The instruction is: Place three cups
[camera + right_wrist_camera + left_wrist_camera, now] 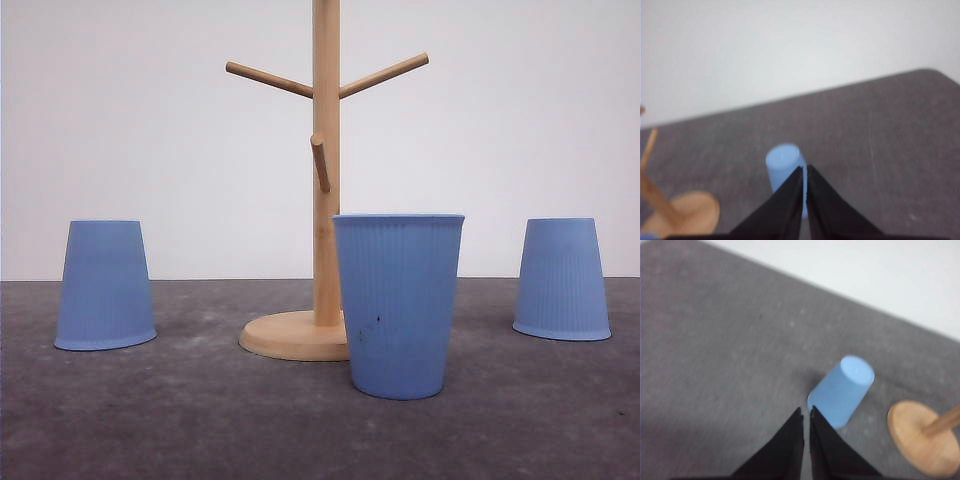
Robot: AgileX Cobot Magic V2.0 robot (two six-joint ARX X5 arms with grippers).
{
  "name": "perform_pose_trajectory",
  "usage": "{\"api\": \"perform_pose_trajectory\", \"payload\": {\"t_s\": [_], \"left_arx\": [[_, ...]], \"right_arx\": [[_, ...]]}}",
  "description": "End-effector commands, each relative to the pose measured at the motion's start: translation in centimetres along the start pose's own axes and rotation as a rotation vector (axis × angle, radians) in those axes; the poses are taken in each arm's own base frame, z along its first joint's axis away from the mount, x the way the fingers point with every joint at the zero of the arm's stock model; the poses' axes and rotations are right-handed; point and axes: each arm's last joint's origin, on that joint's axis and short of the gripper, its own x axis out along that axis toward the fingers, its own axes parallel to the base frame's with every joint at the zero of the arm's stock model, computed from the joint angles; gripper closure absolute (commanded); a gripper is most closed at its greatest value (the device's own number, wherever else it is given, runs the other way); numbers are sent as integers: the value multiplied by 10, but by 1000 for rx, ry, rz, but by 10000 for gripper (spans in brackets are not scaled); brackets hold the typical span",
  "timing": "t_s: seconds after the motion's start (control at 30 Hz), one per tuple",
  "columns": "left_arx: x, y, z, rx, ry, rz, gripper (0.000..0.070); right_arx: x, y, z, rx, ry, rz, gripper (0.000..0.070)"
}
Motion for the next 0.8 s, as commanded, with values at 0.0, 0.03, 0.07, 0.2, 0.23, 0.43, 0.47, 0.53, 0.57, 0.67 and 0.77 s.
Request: {"api": "perform_pose_trajectory", "payload": {"t_s": [0.0,0.03,0.07,0.2,0.23,0.43,0.47,0.53,0.57,0.67,0.77], "left_arx": [[-2,-3,7,28,48,0,697],[-2,-5,10,37,81,-7,697],[-2,-6,12,47,115,-20,697],[5,-13,20,111,261,-109,697],[7,-15,21,127,290,-133,697],[19,-25,25,218,375,-245,697],[20,-27,24,248,385,-267,696],[23,-32,22,312,413,-312,696],[25,-34,21,344,425,-332,696],[29,-40,18,450,451,-381,696],[32,-43,16,510,469,-406,657]], "right_arx": [[0,2,5,-68,56,7,693],[1,3,6,-88,92,10,693],[2,4,8,-110,125,18,693],[11,6,11,-206,247,69,693],[13,7,11,-224,271,84,693],[26,12,7,-301,359,160,693],[27,13,7,-317,364,176,693],[28,17,5,-353,376,202,693],[29,19,4,-372,384,213,693],[32,24,1,-416,411,251,692],[35,28,-1,-433,429,286,686]]}}
